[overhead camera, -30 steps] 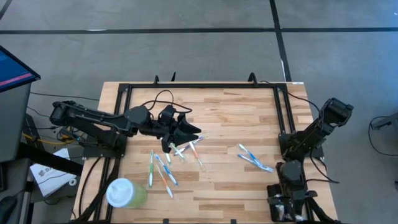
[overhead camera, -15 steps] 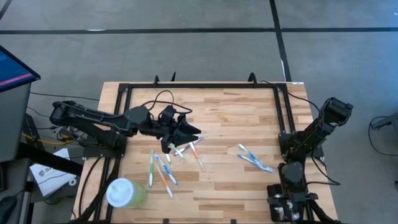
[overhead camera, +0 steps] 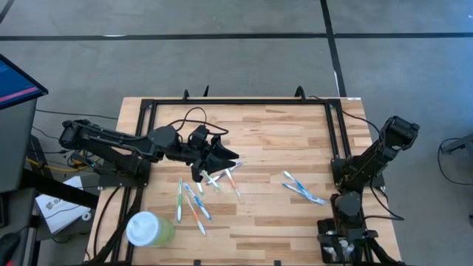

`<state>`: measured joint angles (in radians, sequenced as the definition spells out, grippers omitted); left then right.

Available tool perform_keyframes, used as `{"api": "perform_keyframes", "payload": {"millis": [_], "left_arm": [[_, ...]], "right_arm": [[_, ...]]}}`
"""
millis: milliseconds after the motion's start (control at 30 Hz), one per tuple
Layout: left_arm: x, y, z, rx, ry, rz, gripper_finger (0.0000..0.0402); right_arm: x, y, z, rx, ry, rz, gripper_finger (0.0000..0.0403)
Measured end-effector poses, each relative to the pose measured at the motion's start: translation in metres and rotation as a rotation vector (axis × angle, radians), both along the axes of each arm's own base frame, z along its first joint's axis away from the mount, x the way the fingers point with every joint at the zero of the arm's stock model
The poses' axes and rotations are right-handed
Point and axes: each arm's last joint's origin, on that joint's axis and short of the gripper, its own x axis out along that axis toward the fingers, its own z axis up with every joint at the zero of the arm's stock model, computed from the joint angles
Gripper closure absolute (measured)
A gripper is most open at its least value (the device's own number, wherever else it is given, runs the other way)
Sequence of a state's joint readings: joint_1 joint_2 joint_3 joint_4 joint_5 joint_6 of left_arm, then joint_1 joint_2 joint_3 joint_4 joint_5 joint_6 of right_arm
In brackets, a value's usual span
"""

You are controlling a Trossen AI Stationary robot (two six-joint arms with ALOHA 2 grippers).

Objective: Pick & Place toothbrushing station
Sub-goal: Put the top blue toothbrush into the black organizer

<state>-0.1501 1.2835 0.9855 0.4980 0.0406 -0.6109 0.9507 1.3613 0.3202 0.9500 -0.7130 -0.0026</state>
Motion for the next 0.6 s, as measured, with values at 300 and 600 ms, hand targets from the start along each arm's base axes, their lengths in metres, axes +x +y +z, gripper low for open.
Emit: {"api": "perform_keyframes", "payload": {"millis": [300,600], "left_arm": [[0.0,0.0,0.0,0.0,0.0,0.001,0.0234],[0.0,0.0,0.0,0.0,0.0,0.004,0.0234]], "right_arm": [[0.009,-0.006,0.003,0.023,0.035,-0.014,0.0179],[0.009,-0.013,0.014,0.059,0.011,-0.002,0.0178]]}}
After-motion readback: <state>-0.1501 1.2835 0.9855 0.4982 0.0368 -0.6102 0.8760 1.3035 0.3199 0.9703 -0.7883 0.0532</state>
